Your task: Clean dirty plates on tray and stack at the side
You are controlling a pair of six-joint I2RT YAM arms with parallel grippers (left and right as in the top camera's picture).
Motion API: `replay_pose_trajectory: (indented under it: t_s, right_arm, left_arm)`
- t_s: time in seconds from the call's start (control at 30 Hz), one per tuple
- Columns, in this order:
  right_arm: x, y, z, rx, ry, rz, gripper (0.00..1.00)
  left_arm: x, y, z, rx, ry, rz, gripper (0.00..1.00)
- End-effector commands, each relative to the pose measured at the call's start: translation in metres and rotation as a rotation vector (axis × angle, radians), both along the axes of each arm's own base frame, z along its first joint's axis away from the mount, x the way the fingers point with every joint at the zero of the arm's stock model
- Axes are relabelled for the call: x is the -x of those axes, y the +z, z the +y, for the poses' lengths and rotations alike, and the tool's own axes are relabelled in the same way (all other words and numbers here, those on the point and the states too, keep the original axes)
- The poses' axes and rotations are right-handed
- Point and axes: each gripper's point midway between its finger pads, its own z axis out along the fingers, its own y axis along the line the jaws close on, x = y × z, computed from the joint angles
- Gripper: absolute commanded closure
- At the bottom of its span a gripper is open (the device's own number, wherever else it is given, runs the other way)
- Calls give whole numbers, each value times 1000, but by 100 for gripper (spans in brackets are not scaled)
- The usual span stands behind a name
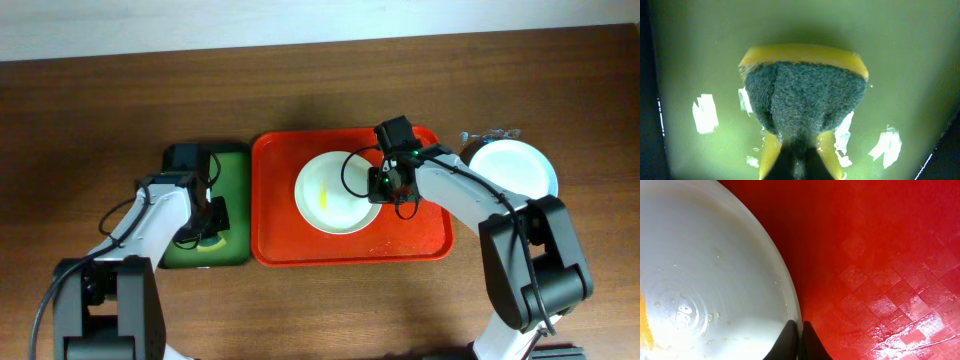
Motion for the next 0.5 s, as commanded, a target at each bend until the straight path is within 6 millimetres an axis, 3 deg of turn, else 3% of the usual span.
replay_pose_trajectory:
  t_s: [0.0,0.03,0.07,0.1,0.13,0.17,0.2,0.23,0.47]
  right_arm:
    - [6,-6,-12,71,-1,19,96]
    - [8,-6,-12,72,-1,24,96]
    - [9,-7,-11,61,1,30,95]
    - [10,-6,-8,47,5,34,76]
    - [10,-6,-7,41,7,37,69]
    - [10,-6,-7,41,7,37,70]
    - [10,-6,-7,41,6,36,82]
    - [10,-6,-6,34,8,38,96]
    - [19,-3,21,-119,34,87,96]
  left_arm:
    - [2,-4,2,-14,-2,23,100]
    - [-4,6,2,-13,-1,15,100]
    - [-21,34,1,-14,-1,-21,100]
    - [-35,55,0,-11,-20,-71,100]
    - [-50,79,-3,-12,-63,-137,100]
    - [-59,96,-4,-10,-66,-186,100]
    - [-71,116,-6,-5,-66,-249,100]
    - [-74,120,-6,-4,-67,-261,100]
    - [-82,123,-36,75,-207,-297,100]
